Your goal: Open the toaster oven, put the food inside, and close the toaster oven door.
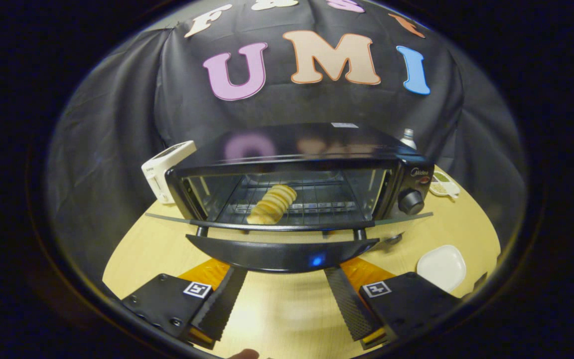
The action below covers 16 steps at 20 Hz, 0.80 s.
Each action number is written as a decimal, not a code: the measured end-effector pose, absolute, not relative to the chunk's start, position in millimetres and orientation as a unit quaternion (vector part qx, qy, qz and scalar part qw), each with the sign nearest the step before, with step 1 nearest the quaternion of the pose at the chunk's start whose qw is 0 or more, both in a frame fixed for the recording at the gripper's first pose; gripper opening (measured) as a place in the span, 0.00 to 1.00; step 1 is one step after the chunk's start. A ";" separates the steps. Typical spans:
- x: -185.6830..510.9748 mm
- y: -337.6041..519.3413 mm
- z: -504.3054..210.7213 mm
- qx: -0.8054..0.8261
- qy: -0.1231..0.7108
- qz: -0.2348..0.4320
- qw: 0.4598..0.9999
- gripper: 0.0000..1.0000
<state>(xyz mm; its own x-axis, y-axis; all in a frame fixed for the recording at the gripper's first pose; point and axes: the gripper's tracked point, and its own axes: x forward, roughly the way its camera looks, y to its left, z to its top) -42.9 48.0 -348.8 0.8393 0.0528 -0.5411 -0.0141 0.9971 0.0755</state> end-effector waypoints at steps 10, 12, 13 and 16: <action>-15.6 35.0 -342.2 0.048 0.276 -0.004 0.960 0.93; -16.2 35.4 -342.5 0.049 0.277 -0.002 0.960 0.93; -17.0 36.2 -341.4 0.049 0.277 0.000 0.960 0.93; -22.0 37.4 -329.3 0.044 0.270 0.008 0.962 0.93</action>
<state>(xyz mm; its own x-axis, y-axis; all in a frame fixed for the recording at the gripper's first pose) -22.0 37.4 -329.3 0.8543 0.0396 -0.5182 0.0074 0.9961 0.0883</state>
